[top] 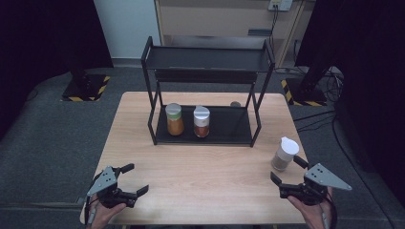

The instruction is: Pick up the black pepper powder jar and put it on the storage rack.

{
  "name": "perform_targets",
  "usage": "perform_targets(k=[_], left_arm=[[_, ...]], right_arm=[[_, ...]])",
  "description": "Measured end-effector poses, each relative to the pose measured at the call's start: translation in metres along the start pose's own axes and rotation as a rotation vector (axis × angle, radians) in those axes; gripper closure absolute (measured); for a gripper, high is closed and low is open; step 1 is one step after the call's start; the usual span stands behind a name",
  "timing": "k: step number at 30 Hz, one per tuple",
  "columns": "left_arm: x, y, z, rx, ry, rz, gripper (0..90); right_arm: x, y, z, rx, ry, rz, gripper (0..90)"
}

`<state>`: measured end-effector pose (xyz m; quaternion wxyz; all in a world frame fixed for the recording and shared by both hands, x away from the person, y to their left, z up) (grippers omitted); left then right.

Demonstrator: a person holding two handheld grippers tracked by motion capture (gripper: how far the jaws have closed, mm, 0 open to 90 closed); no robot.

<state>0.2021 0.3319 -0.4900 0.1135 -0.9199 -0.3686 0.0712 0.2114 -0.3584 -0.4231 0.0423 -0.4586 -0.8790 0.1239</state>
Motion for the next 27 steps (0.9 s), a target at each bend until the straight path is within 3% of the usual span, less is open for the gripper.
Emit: perform_targets(k=[13,23,27], left_arm=[[0.0,0.0,0.0,0.0,0.0,0.0,0.0],[0.0,0.0,0.0,0.003,0.0,0.002,0.0],[0.0,0.001,0.0,0.006,0.001,0.003,0.0]], right_arm=[[-0.022,0.006,-0.005,0.03,0.044,0.077,2.7],[-0.043,0.023,0.004,0.066,0.089,0.085,2.8],[-0.049,0.031,0.006,0.087,0.082,0.089,3.5]])
Point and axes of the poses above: each handheld gripper's, and its own axes: y roughly forward along the jaws, z roughly out of its underside, x roughly to its left, the point moved 5 cm from there along y, roughly forward along the jaws
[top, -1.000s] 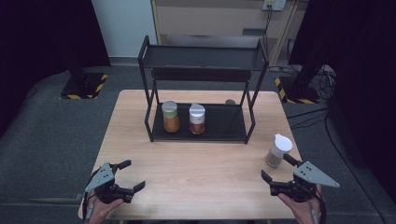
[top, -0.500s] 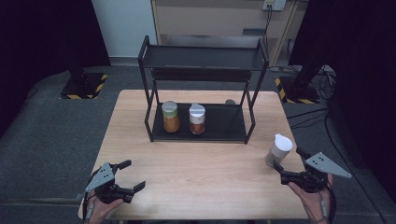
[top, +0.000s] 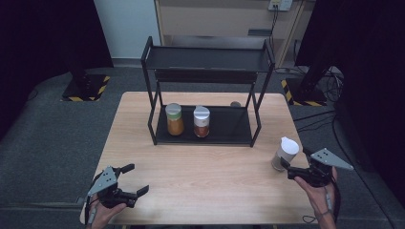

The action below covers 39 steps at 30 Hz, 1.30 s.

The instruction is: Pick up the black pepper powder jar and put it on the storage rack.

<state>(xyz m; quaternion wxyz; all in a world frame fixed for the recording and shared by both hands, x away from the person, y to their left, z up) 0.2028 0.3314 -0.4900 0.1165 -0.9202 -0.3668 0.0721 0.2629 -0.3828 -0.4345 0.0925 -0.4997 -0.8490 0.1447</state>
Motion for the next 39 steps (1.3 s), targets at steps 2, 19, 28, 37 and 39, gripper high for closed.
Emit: perform_targets(k=[2,19,28,37,39], left_arm=[[0.0,0.0,0.0,0.001,0.001,0.0,0.0],[0.0,0.001,0.0,0.004,-0.003,0.002,0.0],[0.0,0.001,0.0,0.003,-0.003,0.004,0.0],[0.0,0.001,0.0,0.003,-0.002,0.004,0.0],[0.0,0.001,0.0,0.003,-0.002,0.003,0.0]], right_arm=[[-0.003,0.004,0.0,0.006,-0.001,0.009,3.8],[-0.023,0.038,0.008,0.059,0.021,0.016,7.6],[-0.029,0.049,0.01,0.071,0.027,0.024,17.4],[-0.025,0.049,0.009,0.066,-0.005,0.005,31.1],[-0.024,0.049,0.009,0.067,-0.008,0.006,31.1]])
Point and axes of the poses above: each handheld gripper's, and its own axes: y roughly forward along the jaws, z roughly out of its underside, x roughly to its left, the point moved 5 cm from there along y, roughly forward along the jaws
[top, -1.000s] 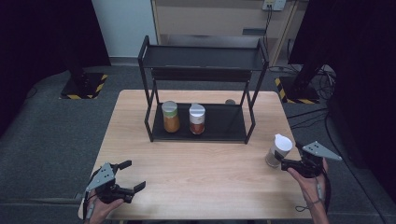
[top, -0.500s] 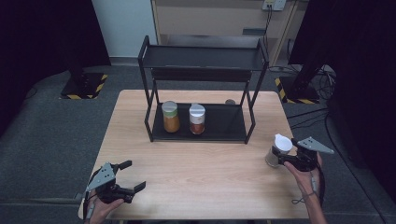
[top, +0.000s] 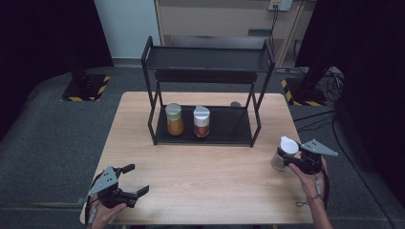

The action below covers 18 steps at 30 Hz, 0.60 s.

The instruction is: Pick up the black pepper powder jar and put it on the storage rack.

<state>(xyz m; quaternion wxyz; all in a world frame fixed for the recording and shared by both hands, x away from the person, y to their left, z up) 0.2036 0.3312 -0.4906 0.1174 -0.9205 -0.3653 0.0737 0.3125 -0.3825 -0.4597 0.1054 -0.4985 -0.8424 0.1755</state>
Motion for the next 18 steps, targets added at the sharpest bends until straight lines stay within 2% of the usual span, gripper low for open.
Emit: perform_targets(k=[11,18], left_arm=[[0.0,0.0,0.0,0.001,-0.001,0.0,0.0],[0.0,0.0,0.0,-0.001,-0.001,0.0,0.0]], right_arm=[[0.003,-0.003,-0.002,0.012,-0.001,-0.004,31.3],[0.016,-0.011,-0.01,-0.006,-0.027,-0.052,31.3]])
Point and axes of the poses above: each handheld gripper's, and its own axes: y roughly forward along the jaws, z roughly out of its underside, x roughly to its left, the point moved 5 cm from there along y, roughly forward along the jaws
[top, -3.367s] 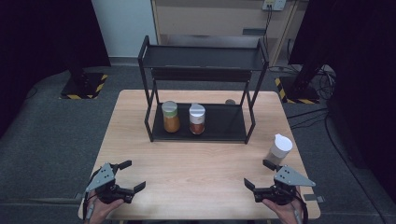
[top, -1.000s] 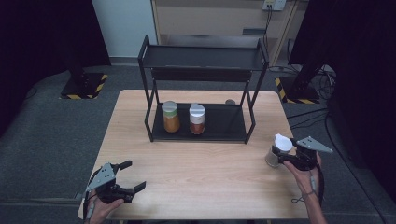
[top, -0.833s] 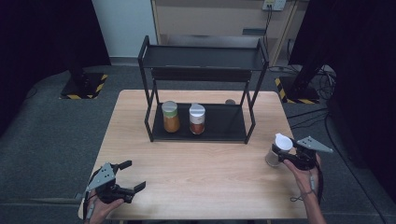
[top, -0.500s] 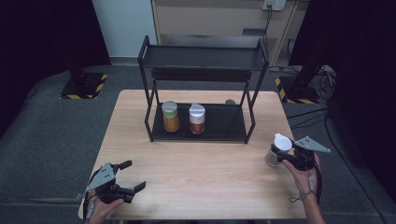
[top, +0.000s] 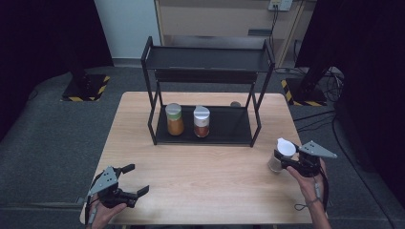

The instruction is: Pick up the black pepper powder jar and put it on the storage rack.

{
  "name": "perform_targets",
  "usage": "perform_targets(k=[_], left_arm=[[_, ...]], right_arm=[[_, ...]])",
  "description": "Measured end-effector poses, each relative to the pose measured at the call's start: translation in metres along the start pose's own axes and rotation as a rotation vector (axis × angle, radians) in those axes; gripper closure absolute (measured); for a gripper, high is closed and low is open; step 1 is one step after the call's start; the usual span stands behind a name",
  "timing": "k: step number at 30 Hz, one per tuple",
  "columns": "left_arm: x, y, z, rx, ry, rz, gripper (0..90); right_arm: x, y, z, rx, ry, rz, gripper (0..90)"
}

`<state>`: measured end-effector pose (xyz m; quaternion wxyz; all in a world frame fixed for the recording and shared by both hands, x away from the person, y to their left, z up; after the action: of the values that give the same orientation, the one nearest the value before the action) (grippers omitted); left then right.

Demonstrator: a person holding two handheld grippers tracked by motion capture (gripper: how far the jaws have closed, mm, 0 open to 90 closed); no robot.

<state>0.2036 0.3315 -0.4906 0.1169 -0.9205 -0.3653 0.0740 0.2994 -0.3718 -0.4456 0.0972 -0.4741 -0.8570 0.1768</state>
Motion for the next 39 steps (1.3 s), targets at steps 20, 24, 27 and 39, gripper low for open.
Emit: perform_targets(k=[20,24,27,39], left_arm=[[0.001,-0.001,0.001,-0.005,-0.006,0.001,0.0],[0.001,-0.001,0.0,-0.005,-0.006,0.002,0.0],[0.001,-0.001,0.001,-0.006,-0.007,0.003,0.0],[0.001,-0.001,0.001,-0.007,-0.009,0.005,0.0]], right_arm=[[0.038,0.008,-0.041,-0.015,-0.069,-0.184,31.3],[0.046,0.016,-0.05,-0.012,-0.086,-0.21,31.3],[0.051,0.022,-0.056,-0.008,-0.1,-0.222,31.3],[0.061,0.047,-0.077,-0.009,-0.112,-0.262,31.3]])
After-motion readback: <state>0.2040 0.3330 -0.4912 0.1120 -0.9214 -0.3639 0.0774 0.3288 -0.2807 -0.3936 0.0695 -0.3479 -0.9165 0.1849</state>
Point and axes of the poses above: each handheld gripper's, and its own axes: y roughly forward along the jaws, z roughly out of its underside, x roughly to its left, the point moved 5 cm from there along y, roughly forward along the jaws
